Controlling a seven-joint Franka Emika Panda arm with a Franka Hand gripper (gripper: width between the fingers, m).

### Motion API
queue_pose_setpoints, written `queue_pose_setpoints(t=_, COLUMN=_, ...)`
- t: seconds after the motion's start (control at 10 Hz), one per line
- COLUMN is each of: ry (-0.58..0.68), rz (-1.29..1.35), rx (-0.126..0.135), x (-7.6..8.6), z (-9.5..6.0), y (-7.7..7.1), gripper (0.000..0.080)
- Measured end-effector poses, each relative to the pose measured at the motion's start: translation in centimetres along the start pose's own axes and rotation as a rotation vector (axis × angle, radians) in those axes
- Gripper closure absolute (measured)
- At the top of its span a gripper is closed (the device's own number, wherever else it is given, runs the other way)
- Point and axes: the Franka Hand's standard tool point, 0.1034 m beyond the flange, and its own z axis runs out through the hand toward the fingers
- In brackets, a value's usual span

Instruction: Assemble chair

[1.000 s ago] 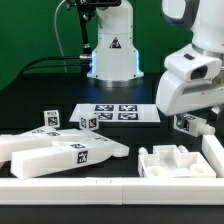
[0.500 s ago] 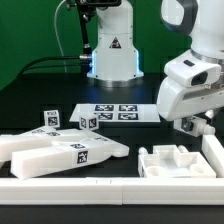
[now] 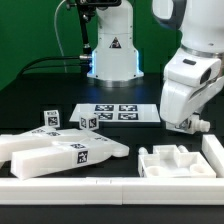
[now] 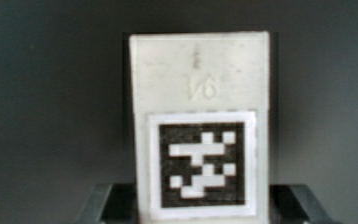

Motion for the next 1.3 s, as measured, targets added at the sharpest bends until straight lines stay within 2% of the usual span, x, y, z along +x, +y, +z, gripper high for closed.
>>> queue_pose_setpoints(t=0.4, ry=-0.002, rz=-0.308, rx=-0.003, x=0.0, z=-0.1, y=0.2, gripper=0.0515)
queue_pose_setpoints(t=0.7, ry=0.014, rz=-0.783, rx=0.000, x=-1.2, z=0.5, y=-0.6, gripper=0.0515)
queue_pose_setpoints(t=1.2, ry=0.003, rz=-1.072, rx=-0.020, x=-1.7, z=0.5, y=0.1, gripper=0.0515)
queue_pose_setpoints(t=1.3, ry=0.001, rz=-1.329, rx=-0.021, x=-2.3, z=0.5, y=0.8, gripper=0.0515)
